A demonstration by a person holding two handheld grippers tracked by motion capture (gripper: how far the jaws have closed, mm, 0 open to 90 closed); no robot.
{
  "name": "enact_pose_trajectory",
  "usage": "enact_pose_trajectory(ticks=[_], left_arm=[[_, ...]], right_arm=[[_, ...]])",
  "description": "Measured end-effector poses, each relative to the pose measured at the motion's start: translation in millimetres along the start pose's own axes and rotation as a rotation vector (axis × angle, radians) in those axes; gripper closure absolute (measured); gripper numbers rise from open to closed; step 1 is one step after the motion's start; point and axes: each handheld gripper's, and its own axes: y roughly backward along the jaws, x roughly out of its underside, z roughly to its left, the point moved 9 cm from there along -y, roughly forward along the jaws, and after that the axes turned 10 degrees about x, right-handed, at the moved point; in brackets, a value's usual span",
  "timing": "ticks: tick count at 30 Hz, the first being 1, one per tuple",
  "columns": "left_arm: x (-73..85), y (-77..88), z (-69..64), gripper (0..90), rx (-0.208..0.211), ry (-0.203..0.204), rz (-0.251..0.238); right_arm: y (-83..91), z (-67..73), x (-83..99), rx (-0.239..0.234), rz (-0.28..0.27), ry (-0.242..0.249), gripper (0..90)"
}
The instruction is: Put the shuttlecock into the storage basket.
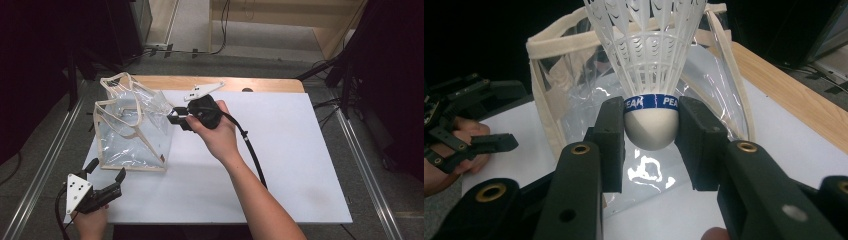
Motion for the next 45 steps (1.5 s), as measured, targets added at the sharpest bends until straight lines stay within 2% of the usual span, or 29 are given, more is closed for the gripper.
enact_pose_trajectory(ticks=[22,45], left_arm=[[-0.2,0.1,0.2,13.3,0.000,-0.001,-0.001],[-0.4,0.2,0.2,13.3,0.002,0.002,-0.005]], right_arm=[[-7.2,15.4,-21.4,-0.021,-0.034,0.016,62.4],[-18.8,37.4,-47.0,-0.057,-0.062,0.023,62.4]])
